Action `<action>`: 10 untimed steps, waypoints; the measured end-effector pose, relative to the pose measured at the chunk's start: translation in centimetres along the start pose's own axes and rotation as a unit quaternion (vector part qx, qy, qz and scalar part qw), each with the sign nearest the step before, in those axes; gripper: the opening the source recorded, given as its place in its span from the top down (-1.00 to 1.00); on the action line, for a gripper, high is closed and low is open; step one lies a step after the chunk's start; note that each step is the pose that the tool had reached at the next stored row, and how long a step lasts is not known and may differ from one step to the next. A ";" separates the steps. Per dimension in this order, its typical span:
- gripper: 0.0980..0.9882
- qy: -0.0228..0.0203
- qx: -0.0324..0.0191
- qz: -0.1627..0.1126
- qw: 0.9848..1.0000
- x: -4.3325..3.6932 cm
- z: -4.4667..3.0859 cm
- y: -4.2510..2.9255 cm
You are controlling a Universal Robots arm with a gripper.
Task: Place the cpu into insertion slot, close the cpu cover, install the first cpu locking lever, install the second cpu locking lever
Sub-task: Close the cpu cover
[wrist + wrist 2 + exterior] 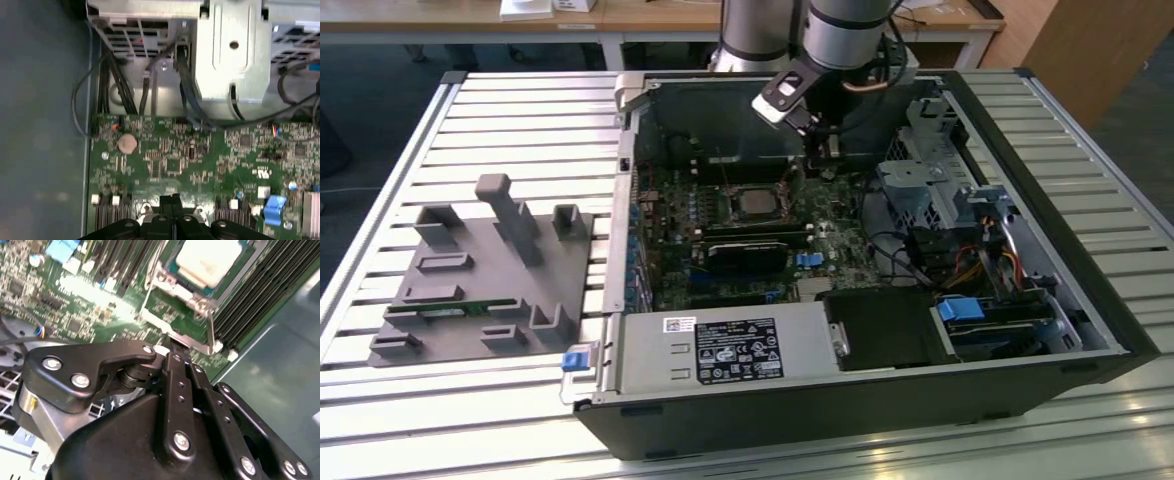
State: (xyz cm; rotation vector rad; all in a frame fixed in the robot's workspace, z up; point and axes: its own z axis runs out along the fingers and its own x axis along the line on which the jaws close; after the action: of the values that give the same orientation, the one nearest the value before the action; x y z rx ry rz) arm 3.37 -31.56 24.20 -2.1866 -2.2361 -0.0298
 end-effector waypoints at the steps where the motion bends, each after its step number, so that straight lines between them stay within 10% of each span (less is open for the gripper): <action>1: 0.98 0.000 0.000 0.000 1.000 0.00 0.04 -0.23; 10: 0.98 0.000 0.000 0.000 1.000 0.03 0.59 -1.91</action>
State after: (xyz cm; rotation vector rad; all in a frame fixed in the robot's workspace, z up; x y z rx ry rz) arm 1.46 -31.56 23.60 -2.1866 -2.2362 -0.0297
